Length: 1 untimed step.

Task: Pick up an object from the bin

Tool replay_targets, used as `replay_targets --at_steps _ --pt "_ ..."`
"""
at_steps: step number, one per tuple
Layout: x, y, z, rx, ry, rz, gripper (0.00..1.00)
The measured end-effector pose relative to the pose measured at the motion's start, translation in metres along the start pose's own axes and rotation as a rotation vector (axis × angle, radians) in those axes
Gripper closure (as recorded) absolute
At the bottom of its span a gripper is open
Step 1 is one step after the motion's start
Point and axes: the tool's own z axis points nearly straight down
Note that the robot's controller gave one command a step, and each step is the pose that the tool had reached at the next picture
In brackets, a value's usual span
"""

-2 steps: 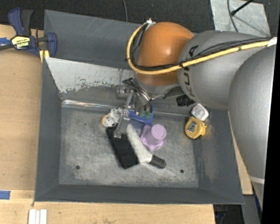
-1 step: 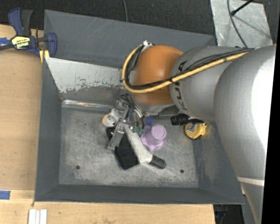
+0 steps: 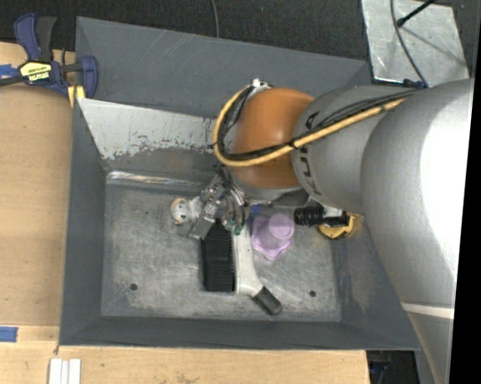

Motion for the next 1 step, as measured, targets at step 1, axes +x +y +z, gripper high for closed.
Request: replay_targets --at_steps 1 --pt "0.0 0.0 0.0 0.0 0.0 0.001 1.0"
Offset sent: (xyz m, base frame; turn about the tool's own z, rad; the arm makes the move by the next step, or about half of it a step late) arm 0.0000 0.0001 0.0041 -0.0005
